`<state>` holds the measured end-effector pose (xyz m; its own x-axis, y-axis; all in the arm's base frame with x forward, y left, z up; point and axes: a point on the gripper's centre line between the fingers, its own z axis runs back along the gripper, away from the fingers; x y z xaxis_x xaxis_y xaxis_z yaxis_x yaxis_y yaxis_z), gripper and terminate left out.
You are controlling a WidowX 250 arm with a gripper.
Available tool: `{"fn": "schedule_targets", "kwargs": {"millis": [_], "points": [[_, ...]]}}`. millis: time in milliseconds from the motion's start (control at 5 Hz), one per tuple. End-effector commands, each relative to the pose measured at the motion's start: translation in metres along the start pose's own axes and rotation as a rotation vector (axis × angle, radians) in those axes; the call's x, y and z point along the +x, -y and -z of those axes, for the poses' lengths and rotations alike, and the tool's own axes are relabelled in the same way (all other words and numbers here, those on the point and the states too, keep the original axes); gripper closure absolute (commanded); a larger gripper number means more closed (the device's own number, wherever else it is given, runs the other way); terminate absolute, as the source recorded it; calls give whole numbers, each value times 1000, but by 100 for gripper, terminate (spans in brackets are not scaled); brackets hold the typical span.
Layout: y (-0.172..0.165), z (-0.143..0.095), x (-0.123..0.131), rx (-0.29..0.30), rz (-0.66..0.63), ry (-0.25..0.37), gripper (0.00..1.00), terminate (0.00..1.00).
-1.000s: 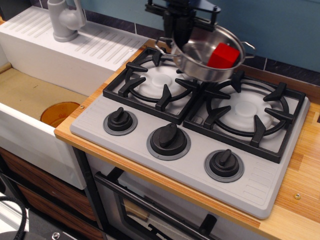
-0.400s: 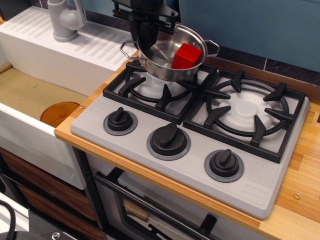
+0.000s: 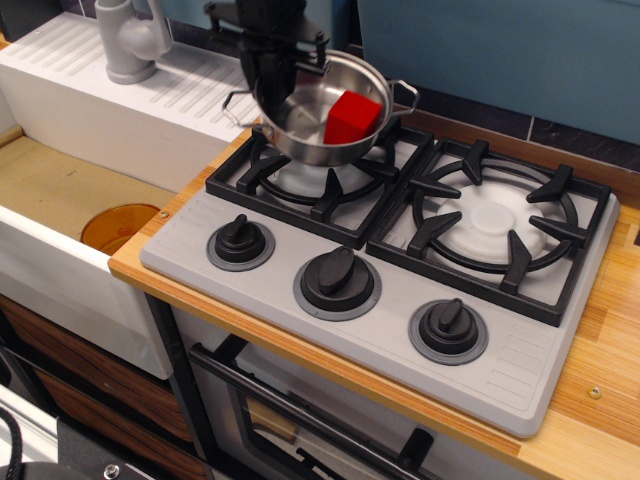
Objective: Put redcube in pan and put pan on stove
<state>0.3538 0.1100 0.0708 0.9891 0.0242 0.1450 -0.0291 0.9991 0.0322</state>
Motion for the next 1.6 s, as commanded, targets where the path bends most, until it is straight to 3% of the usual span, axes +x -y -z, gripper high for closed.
{"fn": "schedule_targets", "kwargs": {"millis": [0,200,600,1000,1200,1400], "points": [[-4,-2,1,16,2,46,0,0],[2,-5,-4,14,-18,39,0,0],[16,-40,-7,34,-32,16,0,0],[30,-72,8,69,-22,-3,0,0],[36,-72,14,47,-15,-13,0,0],[41,-74,18,89,17,-31,0,0]]}}
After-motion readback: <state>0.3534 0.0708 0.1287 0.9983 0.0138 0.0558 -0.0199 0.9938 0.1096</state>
